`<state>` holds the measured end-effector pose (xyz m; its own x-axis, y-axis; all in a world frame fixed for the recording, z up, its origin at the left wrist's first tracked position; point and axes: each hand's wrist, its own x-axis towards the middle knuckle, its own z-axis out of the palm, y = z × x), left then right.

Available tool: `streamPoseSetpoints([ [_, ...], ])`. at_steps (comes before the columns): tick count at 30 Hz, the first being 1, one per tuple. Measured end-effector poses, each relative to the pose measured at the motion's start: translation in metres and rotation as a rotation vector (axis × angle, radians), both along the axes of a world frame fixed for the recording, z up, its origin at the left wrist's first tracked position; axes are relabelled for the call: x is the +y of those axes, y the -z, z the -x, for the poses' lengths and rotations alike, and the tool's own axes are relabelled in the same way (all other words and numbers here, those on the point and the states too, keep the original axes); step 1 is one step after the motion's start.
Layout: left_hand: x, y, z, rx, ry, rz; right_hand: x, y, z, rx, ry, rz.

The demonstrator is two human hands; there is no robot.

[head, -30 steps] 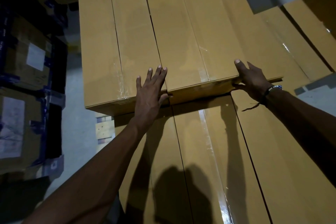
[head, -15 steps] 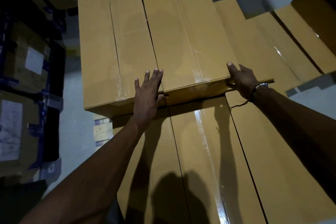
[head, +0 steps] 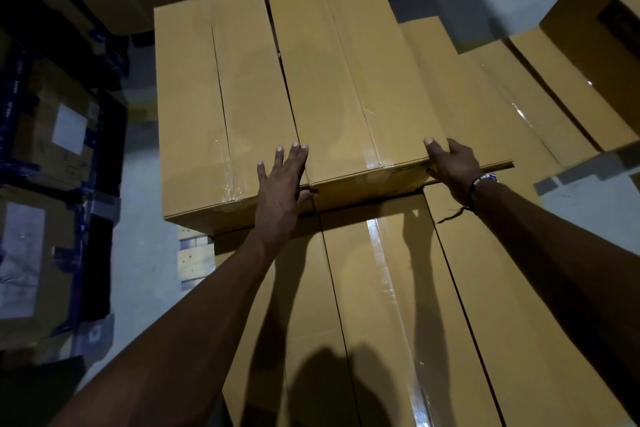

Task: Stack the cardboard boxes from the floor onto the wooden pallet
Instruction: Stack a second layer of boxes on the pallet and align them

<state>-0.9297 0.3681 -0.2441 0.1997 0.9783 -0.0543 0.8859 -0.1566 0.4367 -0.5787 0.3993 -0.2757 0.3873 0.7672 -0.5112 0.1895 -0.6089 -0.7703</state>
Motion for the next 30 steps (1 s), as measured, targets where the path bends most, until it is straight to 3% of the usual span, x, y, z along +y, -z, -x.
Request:
streamPoseSetpoints([
  [3,0.0,0.004,0.001,0.001,0.001,-0.005,0.005,0.035,-0.02,-0.011,-0.027,-0.005],
  [13,0.002,0.005,0.003,0.005,-0.003,0.014,-0.013,-0.024,0.016,-0.078,-0.053,0.001],
  [16,0.002,0.005,0.003,0.013,-0.006,0.016,-0.013,-0.023,0.015,-0.146,-0.071,0.006],
  [26,0.002,0.002,0.006,0.029,0.021,0.042,-0.014,0.014,-0.009,-0.118,-0.095,0.011],
  [30,0.004,0.006,0.009,0.049,0.036,0.044,-0.015,0.003,-0.008,-0.114,-0.145,0.031],
])
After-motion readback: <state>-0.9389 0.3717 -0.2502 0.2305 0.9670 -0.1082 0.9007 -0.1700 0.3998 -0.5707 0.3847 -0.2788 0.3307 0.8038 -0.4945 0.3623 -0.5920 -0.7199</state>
